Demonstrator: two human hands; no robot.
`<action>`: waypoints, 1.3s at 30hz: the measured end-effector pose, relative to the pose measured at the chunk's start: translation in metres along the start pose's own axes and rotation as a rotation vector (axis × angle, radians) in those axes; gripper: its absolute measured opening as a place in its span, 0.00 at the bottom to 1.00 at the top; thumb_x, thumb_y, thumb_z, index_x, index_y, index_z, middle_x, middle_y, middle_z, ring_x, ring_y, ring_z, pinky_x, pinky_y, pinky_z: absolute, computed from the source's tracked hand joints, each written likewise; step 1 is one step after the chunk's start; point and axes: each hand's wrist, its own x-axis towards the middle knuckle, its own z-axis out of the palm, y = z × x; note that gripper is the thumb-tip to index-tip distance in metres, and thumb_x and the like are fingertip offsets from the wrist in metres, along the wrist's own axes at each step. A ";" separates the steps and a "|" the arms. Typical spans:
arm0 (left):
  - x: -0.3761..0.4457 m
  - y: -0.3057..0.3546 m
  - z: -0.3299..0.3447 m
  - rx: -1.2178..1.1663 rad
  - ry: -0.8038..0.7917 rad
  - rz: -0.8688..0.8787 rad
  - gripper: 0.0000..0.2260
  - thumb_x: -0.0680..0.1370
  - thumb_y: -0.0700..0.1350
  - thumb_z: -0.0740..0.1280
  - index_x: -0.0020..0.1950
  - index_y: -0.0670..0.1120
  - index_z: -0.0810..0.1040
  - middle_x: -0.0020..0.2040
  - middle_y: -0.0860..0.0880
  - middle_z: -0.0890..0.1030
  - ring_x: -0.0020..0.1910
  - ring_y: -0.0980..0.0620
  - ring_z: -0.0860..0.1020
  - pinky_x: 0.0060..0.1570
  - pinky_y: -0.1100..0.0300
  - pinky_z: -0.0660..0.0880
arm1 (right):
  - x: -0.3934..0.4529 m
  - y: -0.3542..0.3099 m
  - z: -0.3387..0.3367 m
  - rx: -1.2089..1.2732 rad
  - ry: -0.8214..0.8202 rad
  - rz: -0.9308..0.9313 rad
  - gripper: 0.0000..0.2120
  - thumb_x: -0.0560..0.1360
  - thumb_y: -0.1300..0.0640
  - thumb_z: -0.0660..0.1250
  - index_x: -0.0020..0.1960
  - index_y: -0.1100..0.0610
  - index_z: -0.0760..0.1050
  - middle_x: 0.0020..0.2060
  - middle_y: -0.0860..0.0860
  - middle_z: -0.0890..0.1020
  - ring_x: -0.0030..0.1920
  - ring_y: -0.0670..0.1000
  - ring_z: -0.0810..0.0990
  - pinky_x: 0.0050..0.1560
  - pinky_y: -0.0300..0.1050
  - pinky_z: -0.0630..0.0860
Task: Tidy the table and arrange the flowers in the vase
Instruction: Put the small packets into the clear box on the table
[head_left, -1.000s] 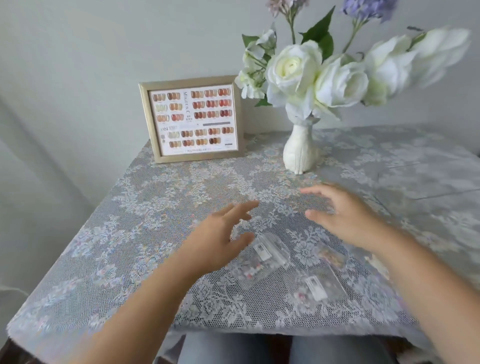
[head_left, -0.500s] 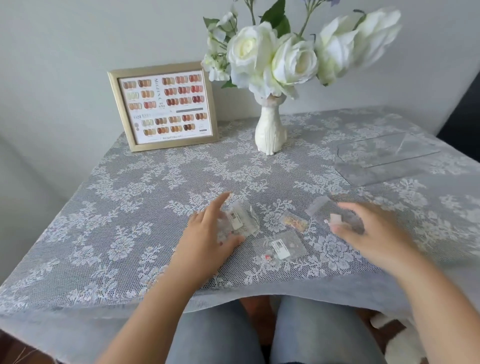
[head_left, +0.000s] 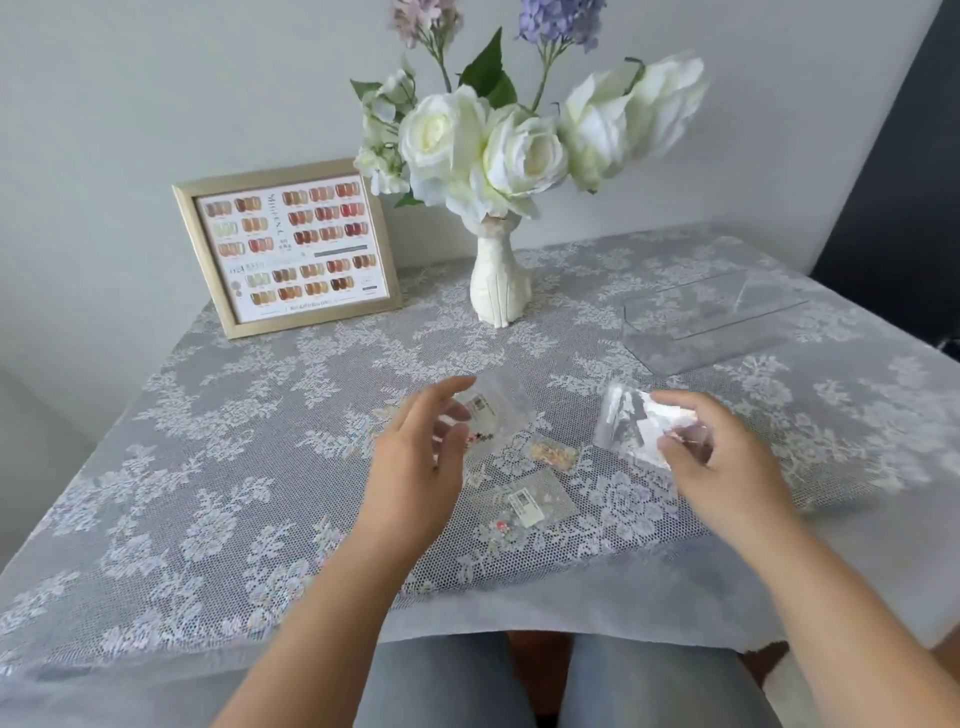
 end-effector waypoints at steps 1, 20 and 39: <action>0.007 0.002 0.006 -0.003 -0.014 0.024 0.20 0.79 0.36 0.64 0.67 0.55 0.71 0.50 0.55 0.79 0.45 0.59 0.79 0.44 0.67 0.76 | 0.001 0.003 -0.003 0.076 0.016 0.029 0.25 0.74 0.65 0.68 0.60 0.37 0.73 0.38 0.43 0.80 0.34 0.38 0.77 0.33 0.28 0.70; 0.194 0.063 0.205 -0.036 -0.287 0.297 0.09 0.79 0.39 0.64 0.58 0.47 0.75 0.52 0.52 0.82 0.47 0.51 0.81 0.44 0.54 0.78 | 0.083 0.070 -0.100 0.323 0.469 0.128 0.05 0.72 0.53 0.70 0.47 0.47 0.82 0.46 0.44 0.85 0.46 0.42 0.82 0.47 0.41 0.73; 0.189 0.043 0.205 0.103 -0.624 0.129 0.53 0.61 0.72 0.72 0.77 0.62 0.45 0.75 0.50 0.60 0.73 0.46 0.56 0.68 0.41 0.58 | 0.217 0.088 -0.098 -0.344 0.026 0.149 0.19 0.75 0.57 0.65 0.64 0.43 0.75 0.52 0.47 0.81 0.42 0.45 0.75 0.47 0.43 0.71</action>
